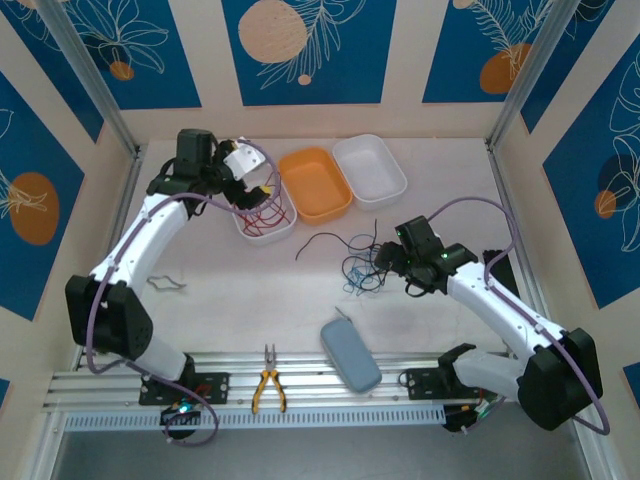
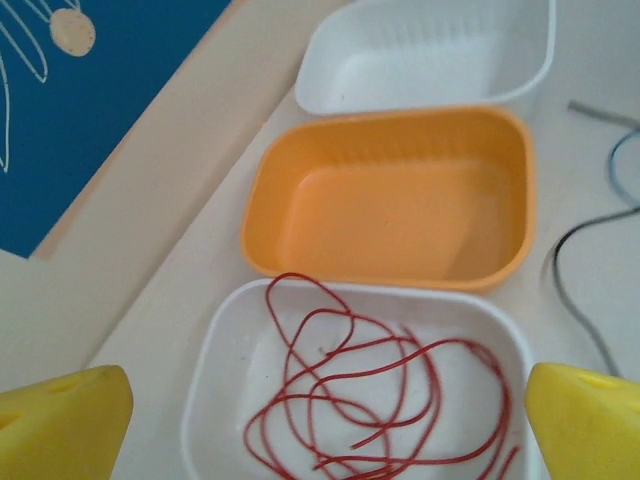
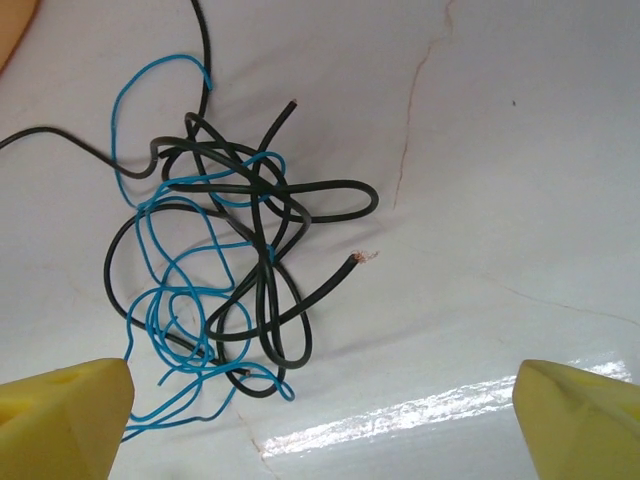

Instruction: Untangle the cables

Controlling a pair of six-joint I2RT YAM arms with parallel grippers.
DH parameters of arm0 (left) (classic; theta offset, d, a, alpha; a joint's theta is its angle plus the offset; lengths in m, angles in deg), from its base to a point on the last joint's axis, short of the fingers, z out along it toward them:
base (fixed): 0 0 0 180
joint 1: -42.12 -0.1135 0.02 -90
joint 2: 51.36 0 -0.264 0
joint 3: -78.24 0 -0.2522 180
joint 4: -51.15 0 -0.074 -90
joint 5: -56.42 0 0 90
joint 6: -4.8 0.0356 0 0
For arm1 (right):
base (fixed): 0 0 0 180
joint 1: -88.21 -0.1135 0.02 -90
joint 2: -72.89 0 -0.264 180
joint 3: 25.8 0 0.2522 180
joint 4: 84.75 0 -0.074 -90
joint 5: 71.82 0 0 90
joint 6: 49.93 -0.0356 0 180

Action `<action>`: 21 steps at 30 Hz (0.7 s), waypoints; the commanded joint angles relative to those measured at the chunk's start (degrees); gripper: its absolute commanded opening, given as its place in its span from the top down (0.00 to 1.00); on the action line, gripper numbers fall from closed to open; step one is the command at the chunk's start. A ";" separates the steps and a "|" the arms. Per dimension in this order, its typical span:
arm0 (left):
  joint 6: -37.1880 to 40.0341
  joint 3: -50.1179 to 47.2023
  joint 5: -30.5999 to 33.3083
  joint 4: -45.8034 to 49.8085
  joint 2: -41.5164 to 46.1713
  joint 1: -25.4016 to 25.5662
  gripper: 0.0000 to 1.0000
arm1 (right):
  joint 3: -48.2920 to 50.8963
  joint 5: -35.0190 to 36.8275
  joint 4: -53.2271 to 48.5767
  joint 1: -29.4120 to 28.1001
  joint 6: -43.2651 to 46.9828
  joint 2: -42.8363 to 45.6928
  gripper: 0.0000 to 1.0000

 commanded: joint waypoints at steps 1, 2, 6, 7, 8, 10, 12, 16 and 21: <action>-22.69 -5.41 -4.30 -8.00 4.95 -0.27 0.00 | -1.53 -0.72 -0.96 -0.31 3.22 1.36 0.09; -27.82 -8.66 -4.95 -12.04 6.62 0.02 0.00 | -1.78 -0.67 -0.96 -0.31 4.11 1.45 0.13; -43.12 -21.86 -3.35 -27.61 12.24 2.08 0.00 | -3.46 -0.32 -2.33 -0.09 7.27 0.88 0.19; -44.61 -23.95 -2.32 -28.91 13.06 2.79 0.00 | -3.73 -0.23 -2.47 -0.05 7.84 0.77 0.20; -45.65 -25.98 -0.50 -29.56 13.93 3.86 0.00 | -3.98 -0.31 -2.50 0.13 8.41 0.66 0.20; -45.86 -29.23 3.13 -29.50 15.48 6.75 0.00 | -4.40 -0.70 -2.49 0.50 9.40 0.43 0.20; -45.44 -31.87 7.76 -27.99 17.04 10.27 0.00 | -4.99 -0.97 -2.48 1.07 10.10 -0.16 0.21; -47.45 -33.03 18.09 -24.45 17.53 13.83 0.00 | -5.86 -2.04 -2.06 1.96 10.77 -1.86 0.22; -50.17 -22.34 28.29 -14.71 9.60 13.82 0.08 | -6.87 -3.26 -0.98 2.24 10.88 -4.57 0.23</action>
